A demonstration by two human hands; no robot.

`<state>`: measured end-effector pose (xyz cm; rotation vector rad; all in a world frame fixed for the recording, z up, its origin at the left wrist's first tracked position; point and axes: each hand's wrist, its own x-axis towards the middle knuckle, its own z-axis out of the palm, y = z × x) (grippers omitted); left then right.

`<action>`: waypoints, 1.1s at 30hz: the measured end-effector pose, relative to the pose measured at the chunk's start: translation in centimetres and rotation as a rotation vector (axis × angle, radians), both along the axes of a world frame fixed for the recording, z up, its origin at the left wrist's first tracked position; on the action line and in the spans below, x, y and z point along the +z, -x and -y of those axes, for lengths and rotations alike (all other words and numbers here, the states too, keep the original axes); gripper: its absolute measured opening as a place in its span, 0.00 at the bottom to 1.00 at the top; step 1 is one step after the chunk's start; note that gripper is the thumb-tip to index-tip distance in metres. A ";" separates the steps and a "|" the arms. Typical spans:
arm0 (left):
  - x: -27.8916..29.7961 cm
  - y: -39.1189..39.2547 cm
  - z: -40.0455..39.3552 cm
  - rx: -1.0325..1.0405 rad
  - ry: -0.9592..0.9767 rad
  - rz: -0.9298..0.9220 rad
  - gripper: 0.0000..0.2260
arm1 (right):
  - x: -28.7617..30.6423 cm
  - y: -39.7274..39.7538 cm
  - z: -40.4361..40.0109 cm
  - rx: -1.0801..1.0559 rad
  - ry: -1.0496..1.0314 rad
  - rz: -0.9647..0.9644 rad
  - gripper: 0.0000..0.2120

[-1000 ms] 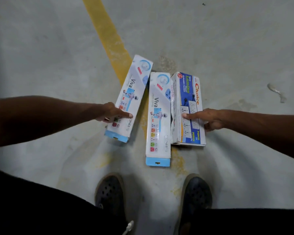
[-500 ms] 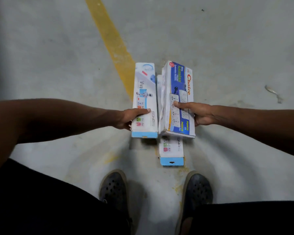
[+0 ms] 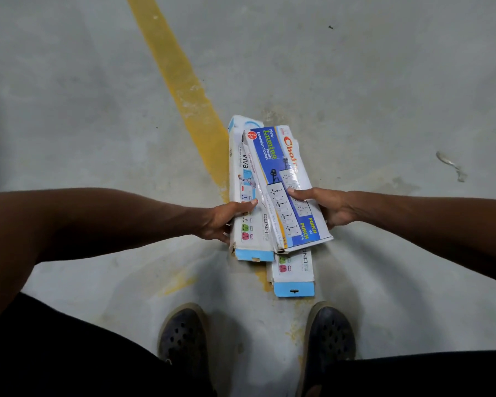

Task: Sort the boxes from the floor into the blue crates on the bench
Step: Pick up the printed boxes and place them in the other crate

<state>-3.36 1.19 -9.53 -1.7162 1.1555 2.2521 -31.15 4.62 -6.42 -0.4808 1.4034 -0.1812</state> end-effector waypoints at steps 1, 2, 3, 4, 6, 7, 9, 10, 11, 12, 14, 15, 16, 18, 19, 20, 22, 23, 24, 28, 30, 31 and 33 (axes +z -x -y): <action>-0.2 0.1 0.0 -0.016 -0.002 -0.005 0.22 | -0.2 0.0 -0.1 0.001 -0.002 0.044 0.31; -0.5 0.1 0.1 -0.028 -0.007 -0.015 0.23 | -0.5 0.0 -0.1 -0.008 -0.002 0.089 0.31; -0.7 0.1 0.1 -0.030 -0.015 -0.026 0.25 | -0.6 -0.2 -0.1 -0.016 0.006 0.120 0.29; -0.8 0.1 0.2 -0.024 -0.023 -0.043 0.24 | -0.6 -0.3 -0.1 -0.024 0.015 0.139 0.27; -0.9 0.2 0.3 -0.001 -0.034 -0.088 0.20 | -0.6 -0.5 0.0 -0.047 0.025 0.156 0.25; -1.0 0.2 0.4 0.011 -0.033 -0.104 0.20 | -0.6 -0.5 0.0 -0.058 0.029 0.159 0.26; -1.3 0.1 0.7 0.029 -0.008 -0.126 0.22 | -0.5 -0.6 0.2 -0.078 0.043 0.183 0.24; -1.4 -0.1 0.9 0.037 0.012 -0.137 0.24 | -0.3 -0.7 0.4 -0.093 0.053 0.203 0.23; -1.5 -0.2 1.3 0.050 0.022 -0.153 0.28 | 0.0 -0.7 0.6 -0.107 0.064 0.216 0.22; -1.6 -0.2 1.6 0.070 0.022 -0.178 0.32 | 0.2 -0.7 0.8 -0.120 0.078 0.226 0.23; -1.1 -0.1 2.3 0.127 0.012 -0.257 0.34 | 0.8 -0.5 1.4 -0.142 0.105 0.246 0.24; -0.7 0.1 2.7 0.153 0.012 -0.301 0.32 | 1.2 -0.4 1.7 -0.157 0.117 0.261 0.24; -0.1 0.4 3.1 0.179 0.018 -0.337 0.31 | 1.6 -0.2 2.1 -0.177 0.130 0.274 0.23; 1.6 1.2 4.0 0.242 0.026 -0.405 0.29 | 2.8 0.2 3.0 -0.210 0.163 0.296 0.21; 2.7 1.5 4.6 0.279 0.024 -0.439 0.29 | 3.7 0.3 3.6 -0.218 0.187 0.302 0.20; 4.1 1.7 5.3 0.312 0.021 -0.467 0.29 | 4.8 0.6 4.2 -0.228 0.217 0.303 0.19; 7.5 1.8 6.9 0.357 0.036 -0.507 0.27 | 7.7 1.1 5.7 -0.257 0.277 0.300 0.18; 9.6 1.8 7.7 0.372 0.046 -0.524 0.26 | 9.6 1.3 6.4 -0.269 0.301 0.303 0.18; 11.9 1.8 8.4 0.382 0.058 -0.534 0.25 | 11.6 1.5 7.0 -0.283 0.322 0.307 0.18; 23.6 1.9 10.1 0.412 0.117 -0.539 0.28 | 23.5 1.1 9.1 -0.319 0.381 0.337 0.20; 30.9 1.7 10.4 0.422 0.141 -0.561 0.30 | 31.5 0.8 9.9 -0.318 0.395 0.330 0.20; 34.7 1.5 10.5 0.430 0.147 -0.578 0.31 | 35.6 0.7 10.3 -0.317 0.397 0.317 0.21; 42.8 0.9 10.7 0.454 0.152 -0.618 0.33 | 44.3 0.6 10.9 -0.320 0.407 0.278 0.23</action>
